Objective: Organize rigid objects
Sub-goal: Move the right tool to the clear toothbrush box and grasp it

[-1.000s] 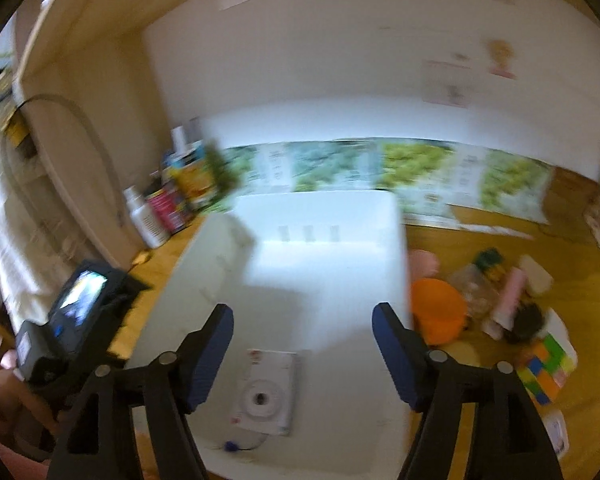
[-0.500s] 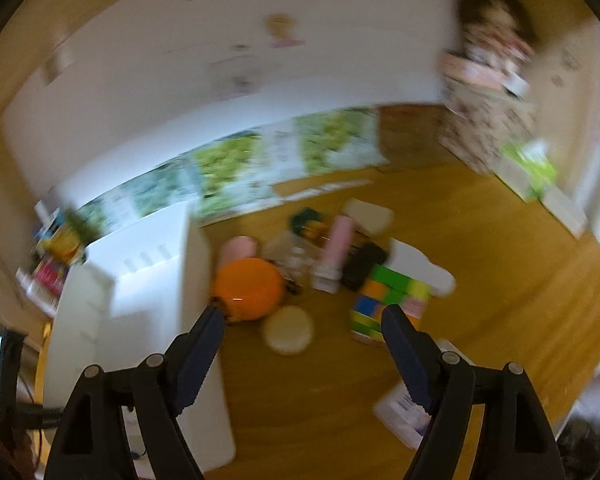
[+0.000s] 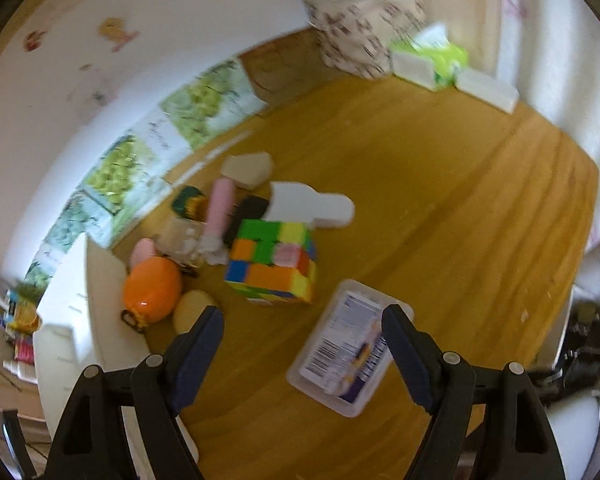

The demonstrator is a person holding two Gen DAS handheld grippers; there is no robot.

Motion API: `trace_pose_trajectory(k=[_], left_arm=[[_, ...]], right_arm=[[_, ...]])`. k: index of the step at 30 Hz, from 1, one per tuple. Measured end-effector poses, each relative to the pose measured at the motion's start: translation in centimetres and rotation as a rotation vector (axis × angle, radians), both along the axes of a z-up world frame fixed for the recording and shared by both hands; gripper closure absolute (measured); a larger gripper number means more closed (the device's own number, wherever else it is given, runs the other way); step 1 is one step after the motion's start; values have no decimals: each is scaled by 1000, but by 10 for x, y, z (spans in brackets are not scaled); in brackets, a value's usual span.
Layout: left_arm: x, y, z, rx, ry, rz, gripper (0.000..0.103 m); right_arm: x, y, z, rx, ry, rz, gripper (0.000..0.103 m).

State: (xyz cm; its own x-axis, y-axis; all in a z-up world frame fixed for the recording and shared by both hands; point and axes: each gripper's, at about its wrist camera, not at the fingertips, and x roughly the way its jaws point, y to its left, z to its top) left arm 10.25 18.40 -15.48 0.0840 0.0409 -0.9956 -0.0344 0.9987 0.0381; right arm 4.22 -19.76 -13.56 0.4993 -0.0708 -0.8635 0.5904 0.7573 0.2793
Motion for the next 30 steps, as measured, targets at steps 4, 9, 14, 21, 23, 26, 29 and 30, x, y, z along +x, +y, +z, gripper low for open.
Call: trace_pose_trajectory(k=[4, 9, 14, 21, 23, 26, 29, 30], left_arm=[[0, 2, 3, 0, 5, 22, 94], [-2, 8, 1, 5, 11, 48, 92], [-2, 11, 2, 9, 17, 74, 91], [2, 10, -2, 16, 24, 100, 90], [3, 9, -3, 20, 25, 106, 90], [4, 11, -4, 23, 28, 112, 90], [7, 12, -7, 23, 31, 118, 89], [8, 12, -8, 23, 32, 118, 89]], right_arm=[[-1, -11, -15, 47, 65, -37, 21], [2, -21, -30, 93, 139, -59, 21], [7, -29, -47, 138, 232, -64, 21], [16, -32, -63, 183, 305, -37, 21], [17, -33, -64, 185, 315, -33, 21], [21, -34, -69, 192, 342, -21, 24], [26, -35, -76, 224, 356, -14, 32], [27, -35, -76, 222, 362, -11, 34]])
